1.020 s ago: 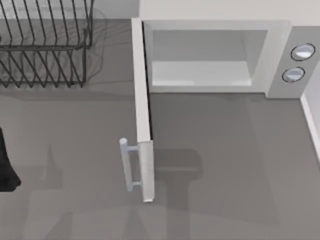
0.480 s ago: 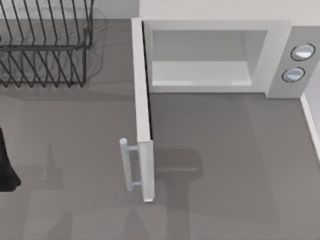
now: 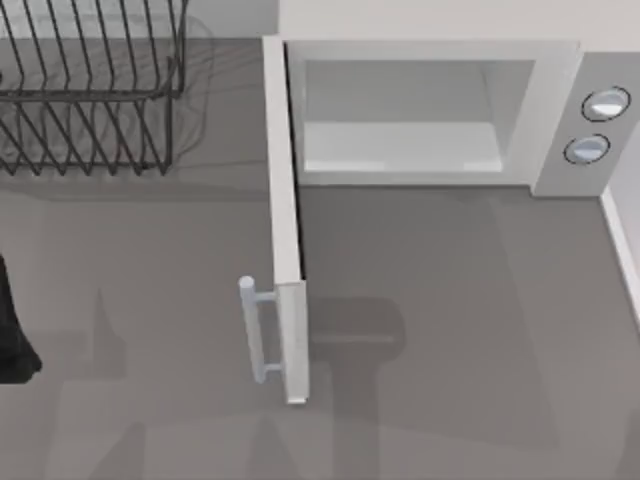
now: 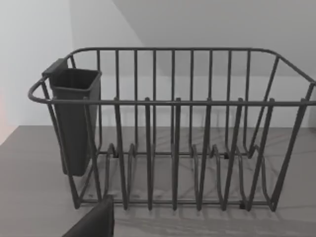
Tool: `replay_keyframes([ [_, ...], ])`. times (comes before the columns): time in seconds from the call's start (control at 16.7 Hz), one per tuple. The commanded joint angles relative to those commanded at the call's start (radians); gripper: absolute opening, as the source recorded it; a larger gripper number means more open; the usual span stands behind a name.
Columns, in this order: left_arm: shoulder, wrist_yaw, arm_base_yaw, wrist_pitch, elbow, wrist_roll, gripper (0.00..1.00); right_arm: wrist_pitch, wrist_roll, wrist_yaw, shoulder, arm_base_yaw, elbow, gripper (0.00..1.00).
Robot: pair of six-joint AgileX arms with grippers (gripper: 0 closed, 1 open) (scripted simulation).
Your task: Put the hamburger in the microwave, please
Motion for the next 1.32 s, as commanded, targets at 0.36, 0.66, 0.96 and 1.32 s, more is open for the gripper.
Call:
replay_keyframes([
  [0.36,0.0,0.0,0.0,0.0,0.0,0.0,1.0,-0.022,0.004,0.0,-0.003,0.0,0.009,0.0],
  [0.66,0.0,0.0,0.0,0.0,0.0,0.0,1.0,0.105,0.152,0.045,0.079,0.066,0.062,0.0],
  [0.96,0.0,0.0,0.0,0.0,0.0,0.0,1.0,0.356,0.432,0.213,0.292,0.332,0.08,0.0],
  [1.32,0.0,0.0,0.0,0.0,0.0,0.0,1.0,0.76,0.977,0.324,0.424,0.697,0.138,0.0],
])
